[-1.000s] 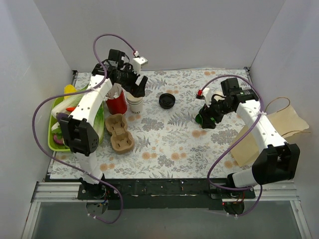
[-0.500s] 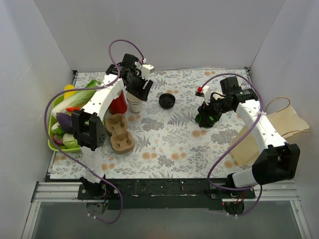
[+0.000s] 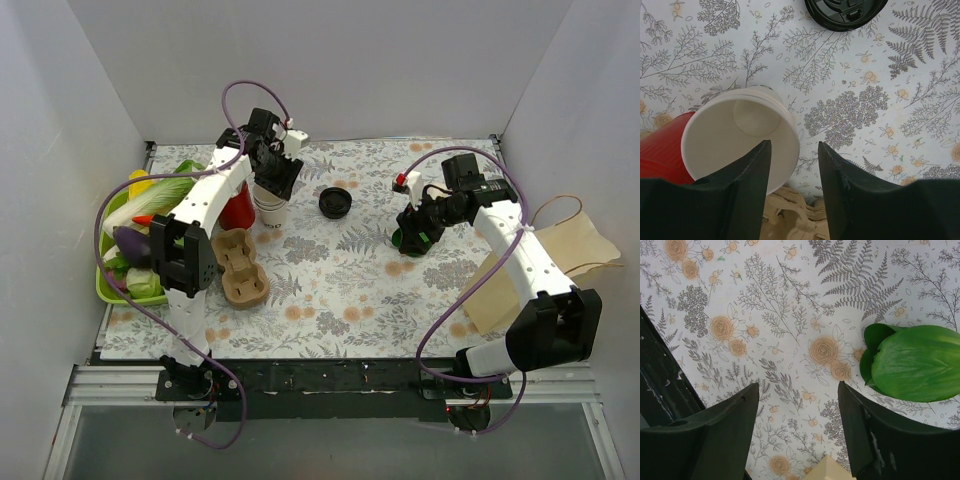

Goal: Pack the takeout coffee

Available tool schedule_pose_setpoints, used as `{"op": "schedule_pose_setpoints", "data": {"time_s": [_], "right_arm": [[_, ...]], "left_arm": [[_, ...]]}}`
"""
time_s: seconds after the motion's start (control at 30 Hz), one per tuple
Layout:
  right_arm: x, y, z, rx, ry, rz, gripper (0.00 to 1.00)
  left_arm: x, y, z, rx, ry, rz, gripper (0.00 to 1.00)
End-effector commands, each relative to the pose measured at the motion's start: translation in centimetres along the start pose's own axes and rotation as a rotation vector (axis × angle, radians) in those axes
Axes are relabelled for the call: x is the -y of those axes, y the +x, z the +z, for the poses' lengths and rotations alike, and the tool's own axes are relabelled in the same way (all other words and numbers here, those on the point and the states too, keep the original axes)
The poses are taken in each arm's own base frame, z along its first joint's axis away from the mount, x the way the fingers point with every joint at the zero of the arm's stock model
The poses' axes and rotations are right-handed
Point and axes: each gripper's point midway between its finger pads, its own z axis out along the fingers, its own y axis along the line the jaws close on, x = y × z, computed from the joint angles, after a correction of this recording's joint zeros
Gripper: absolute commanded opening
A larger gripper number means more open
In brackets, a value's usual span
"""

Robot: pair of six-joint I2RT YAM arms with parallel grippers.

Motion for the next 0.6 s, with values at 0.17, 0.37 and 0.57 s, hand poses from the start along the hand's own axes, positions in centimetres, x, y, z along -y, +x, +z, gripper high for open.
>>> {"op": "schedule_pose_setpoints", "data": {"time_s": [0.17, 0.37, 0.57], "right_arm": [[-0.2, -0.57, -0.33, 0.03, 0.017, -0.018, 0.72], [-0.11, -0.56, -0.26, 0.03, 0.019, -0.017, 0.72], [0.09, -0.46, -0.12, 0.027, 0.022, -0.017, 0.71]], "left_arm": [[0.09, -0.59, -0.37, 0.012, 0.014, 0.008, 0.33], [-0.08, -0.68, -0.27, 0.011, 0.006, 0.005, 0.24], [-0.13, -0.39, 0.06, -0.002, 0.008, 0.007, 0.23]]}}
